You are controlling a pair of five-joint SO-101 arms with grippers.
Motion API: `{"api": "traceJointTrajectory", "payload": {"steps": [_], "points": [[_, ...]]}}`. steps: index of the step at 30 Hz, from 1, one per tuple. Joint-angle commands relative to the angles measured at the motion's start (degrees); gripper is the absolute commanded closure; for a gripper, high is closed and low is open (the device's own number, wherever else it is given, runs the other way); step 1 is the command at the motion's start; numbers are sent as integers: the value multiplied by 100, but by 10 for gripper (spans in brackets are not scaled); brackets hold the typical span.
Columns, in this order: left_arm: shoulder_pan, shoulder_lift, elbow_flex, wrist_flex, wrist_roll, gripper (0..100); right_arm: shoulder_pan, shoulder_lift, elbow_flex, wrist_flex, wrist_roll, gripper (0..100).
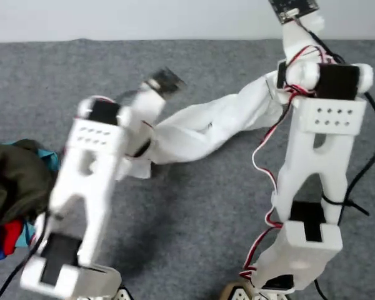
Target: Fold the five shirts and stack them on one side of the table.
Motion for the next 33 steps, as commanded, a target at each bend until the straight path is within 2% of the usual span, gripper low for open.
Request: {"api": "traceJointTrajectory", "payload": {"steps": [1, 6, 10, 18, 23, 27, 30, 33], "points": [[-369, -1020, -382, 334, -97, 995, 57, -743, -299, 224, -18, 990], [-554, -1802, -374, 527, -325, 994, 31, -1218, -290, 224, 167, 990], [-545, -1723, -31, 475, -334, 983, -75, -1112, -35, 224, 158, 990], [-563, 211, 673, -545, -334, 857, -505, 171, 624, -31, 141, 990], [-1081, 1952, -40, -1125, -334, 812, -488, 1033, 624, -505, 132, 990], [-1530, 2884, -1446, -378, -325, 788, -497, 1130, 624, -549, 132, 990], [-1644, 3244, -2492, 440, -325, 788, -479, 1156, 624, -549, 132, 990], [-1749, 3429, -3415, 923, -325, 788, -479, 1165, 624, -549, 141, 990]]}}
